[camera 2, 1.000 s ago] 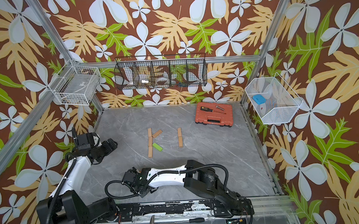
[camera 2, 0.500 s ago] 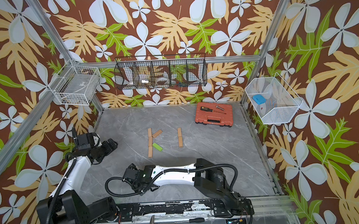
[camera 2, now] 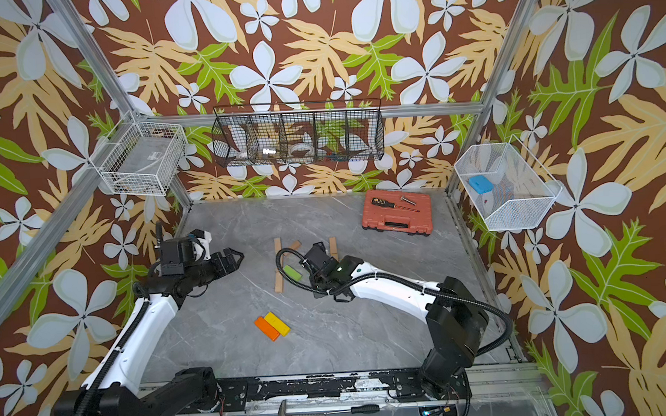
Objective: Assemble the letter k with building blocks
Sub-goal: Place the building block at the center of the board.
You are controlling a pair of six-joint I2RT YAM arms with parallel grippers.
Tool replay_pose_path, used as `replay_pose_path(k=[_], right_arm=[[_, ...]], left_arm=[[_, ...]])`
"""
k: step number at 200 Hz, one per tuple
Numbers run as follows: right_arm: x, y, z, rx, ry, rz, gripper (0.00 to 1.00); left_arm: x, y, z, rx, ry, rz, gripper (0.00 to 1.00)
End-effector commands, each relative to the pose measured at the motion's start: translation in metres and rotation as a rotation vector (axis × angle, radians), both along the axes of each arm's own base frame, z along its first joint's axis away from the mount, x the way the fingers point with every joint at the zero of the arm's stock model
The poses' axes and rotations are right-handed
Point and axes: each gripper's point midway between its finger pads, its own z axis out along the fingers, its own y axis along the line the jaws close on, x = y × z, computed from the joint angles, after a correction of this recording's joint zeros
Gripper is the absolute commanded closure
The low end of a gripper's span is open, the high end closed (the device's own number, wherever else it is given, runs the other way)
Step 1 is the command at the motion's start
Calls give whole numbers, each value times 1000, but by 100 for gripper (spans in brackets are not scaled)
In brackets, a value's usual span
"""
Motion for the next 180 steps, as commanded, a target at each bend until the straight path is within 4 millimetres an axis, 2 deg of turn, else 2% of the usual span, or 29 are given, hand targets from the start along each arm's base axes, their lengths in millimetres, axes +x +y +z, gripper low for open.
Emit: replay_pose_path(k=[1,29,52,114,180], right_arm=[[10,-15,-5,16,-2,-35,78],[14,-32,-24,-8,25,-73,78],[14,-37,-41,-17,58,-85,78],[15,-33,-75,-47,116,-87,78],[17,-25,-86,-40,151,-93,74]], left_arm=[[2,-33,16,-15,-62,-95,8],[-5,-72,28,-11,-138,-250,8],[-14,-89,32,-15,-182,-363,8],[-17,-80,32,41,-193,-346,7],[-11,-64,13,128,-126,-279,6]])
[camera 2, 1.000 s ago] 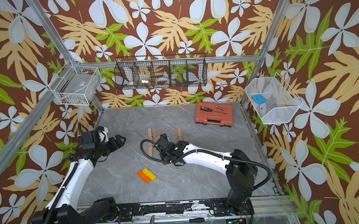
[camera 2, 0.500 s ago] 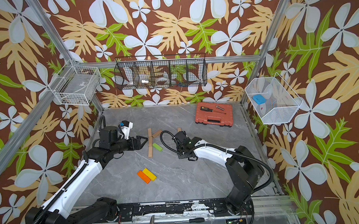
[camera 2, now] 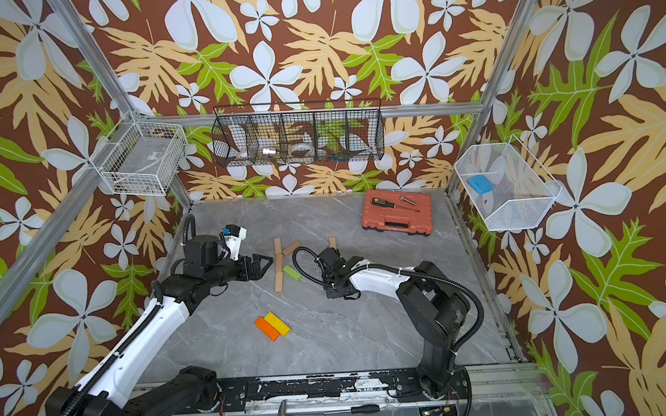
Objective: Assemble the letter k with building blocks
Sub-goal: Place the building block at the center of the board, then assemble the building block at the center of the board.
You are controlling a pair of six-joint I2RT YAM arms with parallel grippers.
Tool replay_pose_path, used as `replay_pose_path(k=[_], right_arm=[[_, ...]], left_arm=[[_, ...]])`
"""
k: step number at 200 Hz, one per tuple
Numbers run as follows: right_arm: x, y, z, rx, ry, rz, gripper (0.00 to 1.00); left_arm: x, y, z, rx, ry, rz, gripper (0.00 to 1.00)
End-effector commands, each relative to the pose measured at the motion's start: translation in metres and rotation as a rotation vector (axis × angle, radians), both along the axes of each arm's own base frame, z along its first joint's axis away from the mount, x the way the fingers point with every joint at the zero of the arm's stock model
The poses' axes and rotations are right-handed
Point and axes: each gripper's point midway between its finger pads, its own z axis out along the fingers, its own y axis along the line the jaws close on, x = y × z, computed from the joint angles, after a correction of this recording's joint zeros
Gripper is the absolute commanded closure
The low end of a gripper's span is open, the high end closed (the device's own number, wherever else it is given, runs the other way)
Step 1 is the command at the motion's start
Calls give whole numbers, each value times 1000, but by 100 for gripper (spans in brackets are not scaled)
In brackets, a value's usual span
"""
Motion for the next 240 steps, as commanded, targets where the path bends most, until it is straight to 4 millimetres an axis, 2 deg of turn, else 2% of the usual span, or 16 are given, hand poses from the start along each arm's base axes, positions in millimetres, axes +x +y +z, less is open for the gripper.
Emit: replay_pose_path(k=[1,68,121,240], right_arm=[[1,3,0,13,5,-10,74],[-3,1,3,30,18,-50,65],[-1,7,5,73,13,-75,67],[-3,-1,0,61,10,-120,71]], left_arm=[[4,9,-3,49,-3,37,6],[5,14,-6,72,5,59,6],[5,15,-8,82,10,62,6],[5,15,-7,81,8,59,6]])
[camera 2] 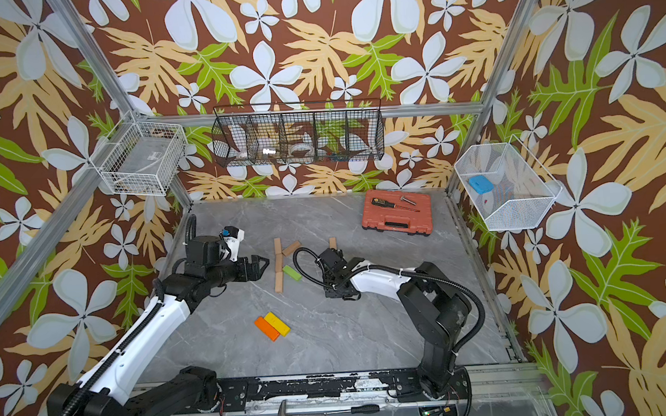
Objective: Assemble the letter k with building blocks
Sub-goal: Assemble the building block at the center of the board.
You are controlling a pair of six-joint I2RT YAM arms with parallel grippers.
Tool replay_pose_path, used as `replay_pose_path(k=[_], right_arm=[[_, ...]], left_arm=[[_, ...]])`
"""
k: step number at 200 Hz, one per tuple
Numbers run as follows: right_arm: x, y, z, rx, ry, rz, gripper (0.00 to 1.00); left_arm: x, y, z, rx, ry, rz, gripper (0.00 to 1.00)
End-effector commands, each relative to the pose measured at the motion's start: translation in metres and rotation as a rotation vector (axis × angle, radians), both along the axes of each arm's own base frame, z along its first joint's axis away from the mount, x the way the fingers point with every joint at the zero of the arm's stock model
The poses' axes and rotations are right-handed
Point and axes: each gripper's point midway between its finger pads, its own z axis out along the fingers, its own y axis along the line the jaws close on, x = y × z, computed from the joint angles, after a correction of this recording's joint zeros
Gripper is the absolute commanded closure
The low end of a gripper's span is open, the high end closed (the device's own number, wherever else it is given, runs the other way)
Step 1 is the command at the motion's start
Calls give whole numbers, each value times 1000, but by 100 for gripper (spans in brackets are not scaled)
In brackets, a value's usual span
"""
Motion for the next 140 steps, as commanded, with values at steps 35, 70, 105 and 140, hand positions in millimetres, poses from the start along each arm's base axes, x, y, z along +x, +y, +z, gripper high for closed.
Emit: replay_pose_path(k=[35,70,105,140], right_arm=[[1,-2,0,-6,-7,-22,70],[2,0,0,1,-4,-16,68],[2,1,10,13,-17,-16,65],[8,3,40,39,-72,-10,60]], left_arm=[[2,1,3,5,-9,3,6],[2,1,3,7,-10,5,6],[2,2,1,13,-4,10,6],[3,5,-1,23,3,23,6]])
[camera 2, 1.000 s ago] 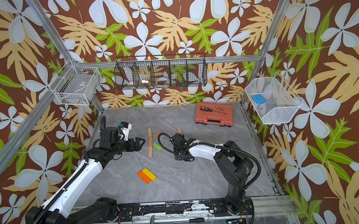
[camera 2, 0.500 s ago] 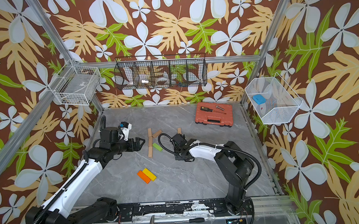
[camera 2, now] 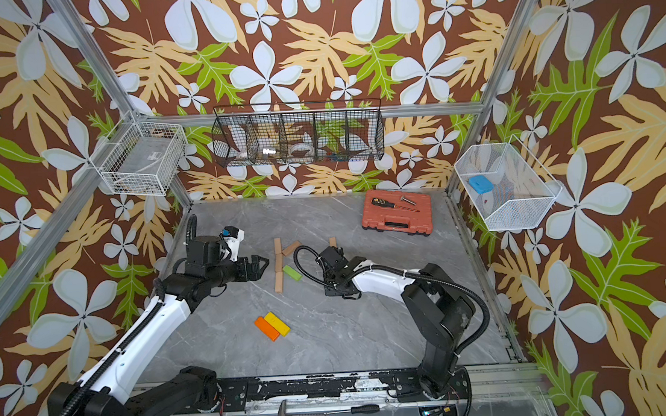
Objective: Assemble the letter k with building blocks
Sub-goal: Assemble the building block at the center of the board, then pick up the building block from the center of the board.
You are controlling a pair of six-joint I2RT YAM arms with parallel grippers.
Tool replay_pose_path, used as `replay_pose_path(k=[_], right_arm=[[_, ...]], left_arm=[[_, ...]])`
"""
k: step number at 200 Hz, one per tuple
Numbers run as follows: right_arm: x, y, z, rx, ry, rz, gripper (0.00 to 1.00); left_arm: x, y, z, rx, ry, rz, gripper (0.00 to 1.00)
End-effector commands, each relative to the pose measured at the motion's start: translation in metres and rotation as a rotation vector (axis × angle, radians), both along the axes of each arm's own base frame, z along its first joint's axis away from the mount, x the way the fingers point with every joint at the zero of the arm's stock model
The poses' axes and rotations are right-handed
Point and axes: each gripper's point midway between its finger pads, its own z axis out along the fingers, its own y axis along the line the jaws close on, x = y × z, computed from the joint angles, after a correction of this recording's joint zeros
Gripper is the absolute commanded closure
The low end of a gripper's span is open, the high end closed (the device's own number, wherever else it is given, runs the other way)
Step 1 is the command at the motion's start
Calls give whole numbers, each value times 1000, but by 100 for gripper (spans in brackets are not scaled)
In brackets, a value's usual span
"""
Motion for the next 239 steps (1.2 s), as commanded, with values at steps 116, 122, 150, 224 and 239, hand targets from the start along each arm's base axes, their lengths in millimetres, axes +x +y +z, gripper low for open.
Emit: replay_pose_path(k=[116,122,150,224,239], right_arm=[[-41,102,101,-29,-302,598,55],[-49,112,96,-35,-287,644,55],[-82,147,72,-123,-231,847,55],[-116,180,25,-155,-116,977,55],[-117,180,17,-155,-103,974,56]], left_arm=[[20,91,0,-59,-3,390,4],[21,98,0,-67,1,407,4],[21,116,-7,-95,21,454,3],[19,117,-10,-62,31,438,4],[19,116,-11,-67,35,430,4]])
